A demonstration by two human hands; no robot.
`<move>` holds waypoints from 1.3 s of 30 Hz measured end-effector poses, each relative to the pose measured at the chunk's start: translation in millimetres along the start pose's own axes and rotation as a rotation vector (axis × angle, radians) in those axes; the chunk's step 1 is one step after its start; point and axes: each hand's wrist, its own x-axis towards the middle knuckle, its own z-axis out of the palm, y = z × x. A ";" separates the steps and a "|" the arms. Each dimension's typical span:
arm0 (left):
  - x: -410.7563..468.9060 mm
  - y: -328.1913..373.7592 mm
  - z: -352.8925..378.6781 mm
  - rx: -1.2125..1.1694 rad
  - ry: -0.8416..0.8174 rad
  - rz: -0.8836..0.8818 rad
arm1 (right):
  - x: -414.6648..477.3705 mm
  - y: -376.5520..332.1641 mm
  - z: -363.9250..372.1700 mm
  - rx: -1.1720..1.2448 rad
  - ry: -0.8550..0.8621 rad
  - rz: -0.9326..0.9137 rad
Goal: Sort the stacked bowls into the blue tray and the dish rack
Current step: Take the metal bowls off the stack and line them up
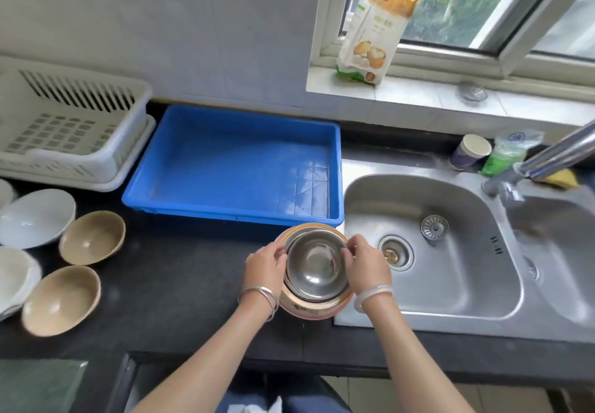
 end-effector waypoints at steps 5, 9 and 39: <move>3.0 -0.3 -1.6 -0.017 -0.016 -0.045 | 1.3 8.5 -12.4 0.152 0.047 0.049; 6.4 4.5 2.8 0.076 -0.021 -0.029 | 2.4 14.8 -22.6 0.211 0.063 0.078; -0.5 -74.3 -107.7 -0.500 0.281 -0.348 | 8.6 -82.6 -18.5 0.454 -0.137 -0.097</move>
